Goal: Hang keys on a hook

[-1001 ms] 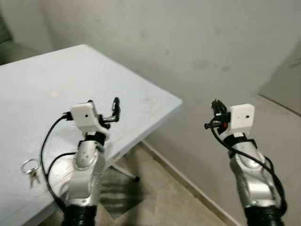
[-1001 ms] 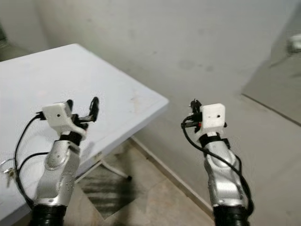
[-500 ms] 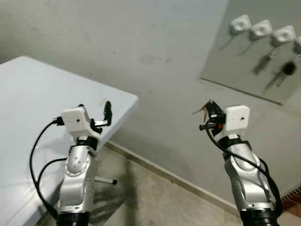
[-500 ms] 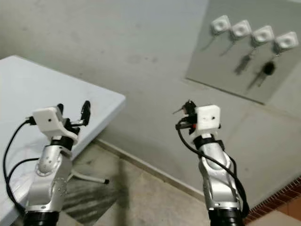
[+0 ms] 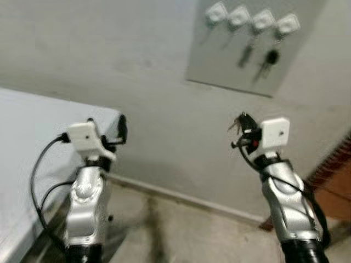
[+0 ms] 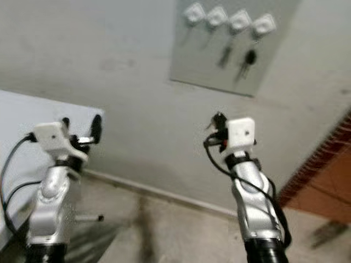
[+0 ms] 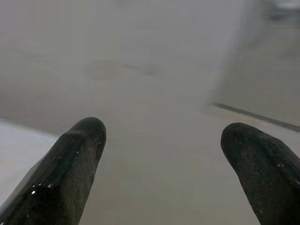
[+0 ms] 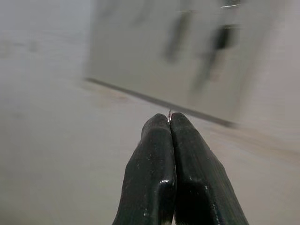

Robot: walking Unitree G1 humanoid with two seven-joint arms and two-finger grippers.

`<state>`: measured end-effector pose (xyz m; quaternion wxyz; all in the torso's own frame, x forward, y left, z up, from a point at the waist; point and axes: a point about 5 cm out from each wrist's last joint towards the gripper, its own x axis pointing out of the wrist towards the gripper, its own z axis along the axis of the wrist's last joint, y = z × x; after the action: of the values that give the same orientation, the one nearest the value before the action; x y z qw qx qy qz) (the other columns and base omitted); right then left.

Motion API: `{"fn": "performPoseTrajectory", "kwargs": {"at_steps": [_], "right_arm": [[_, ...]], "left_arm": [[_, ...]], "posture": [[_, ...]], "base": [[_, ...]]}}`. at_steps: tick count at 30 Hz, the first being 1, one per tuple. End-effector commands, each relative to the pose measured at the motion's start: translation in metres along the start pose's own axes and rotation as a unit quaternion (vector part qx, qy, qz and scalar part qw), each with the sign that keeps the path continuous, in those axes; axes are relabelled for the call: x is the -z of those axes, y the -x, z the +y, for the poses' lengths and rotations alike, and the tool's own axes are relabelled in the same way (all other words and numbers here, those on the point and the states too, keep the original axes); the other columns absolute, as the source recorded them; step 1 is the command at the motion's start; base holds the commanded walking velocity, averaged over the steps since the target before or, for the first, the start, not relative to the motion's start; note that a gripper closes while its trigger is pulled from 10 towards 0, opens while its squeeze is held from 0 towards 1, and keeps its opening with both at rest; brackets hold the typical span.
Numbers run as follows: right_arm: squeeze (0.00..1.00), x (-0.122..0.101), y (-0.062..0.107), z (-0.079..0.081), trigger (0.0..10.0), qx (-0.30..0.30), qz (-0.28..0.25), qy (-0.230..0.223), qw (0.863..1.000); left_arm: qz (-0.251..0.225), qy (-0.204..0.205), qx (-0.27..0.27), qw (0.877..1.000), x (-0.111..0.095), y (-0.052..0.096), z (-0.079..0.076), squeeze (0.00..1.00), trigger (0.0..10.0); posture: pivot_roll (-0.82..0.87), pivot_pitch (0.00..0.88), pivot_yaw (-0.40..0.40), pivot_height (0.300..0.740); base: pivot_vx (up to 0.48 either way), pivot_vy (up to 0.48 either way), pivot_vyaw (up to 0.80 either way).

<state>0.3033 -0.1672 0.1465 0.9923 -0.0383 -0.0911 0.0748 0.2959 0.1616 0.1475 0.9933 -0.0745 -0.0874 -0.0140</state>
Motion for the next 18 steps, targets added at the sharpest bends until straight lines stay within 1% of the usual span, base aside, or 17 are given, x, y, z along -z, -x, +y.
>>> {"fn": "performPoseTrajectory", "kwargs": {"at_steps": [1,7,11,18], "right_arm": [[0.0,-0.0027,-0.001,0.0014,10.0,0.001,-0.004,-0.002,1.0],[0.0,-0.0033,-0.0011,0.0019,10.0,0.0,-0.009,-0.004,1.0],[0.0,-0.0074,-0.0015,0.0051,10.0,-0.021,-0.024,-0.003,0.999],[0.0,-0.0082,-0.0004,0.0049,10.0,-0.03,-0.026,-0.001,0.999]], "left_arm": [[0.0,-0.004,0.003,1.0,-0.0033,-0.0024,0.0009,0.0,10.0],[0.01,-0.005,0.005,1.0,-0.0015,-0.0026,-0.0006,0.0,10.0],[0.012,-0.003,0.012,1.0,-0.002,-0.0027,-0.0023,0.0,10.0],[0.027,0.005,0.007,1.0,0.0004,-0.0025,-0.0032,0.0,10.0]], "posture": [[0.01,0.0,-0.055,0.74],[0.02,0.0,-0.054,0.74],[0.02,0.0,-0.054,0.74],[0.01,0.0,-0.053,0.74]], "base": [[0.0,0.0,-0.79],[0.0,0.0,-0.79],[0.0,0.0,0.0],[0.0,0.0,0.0]]}}
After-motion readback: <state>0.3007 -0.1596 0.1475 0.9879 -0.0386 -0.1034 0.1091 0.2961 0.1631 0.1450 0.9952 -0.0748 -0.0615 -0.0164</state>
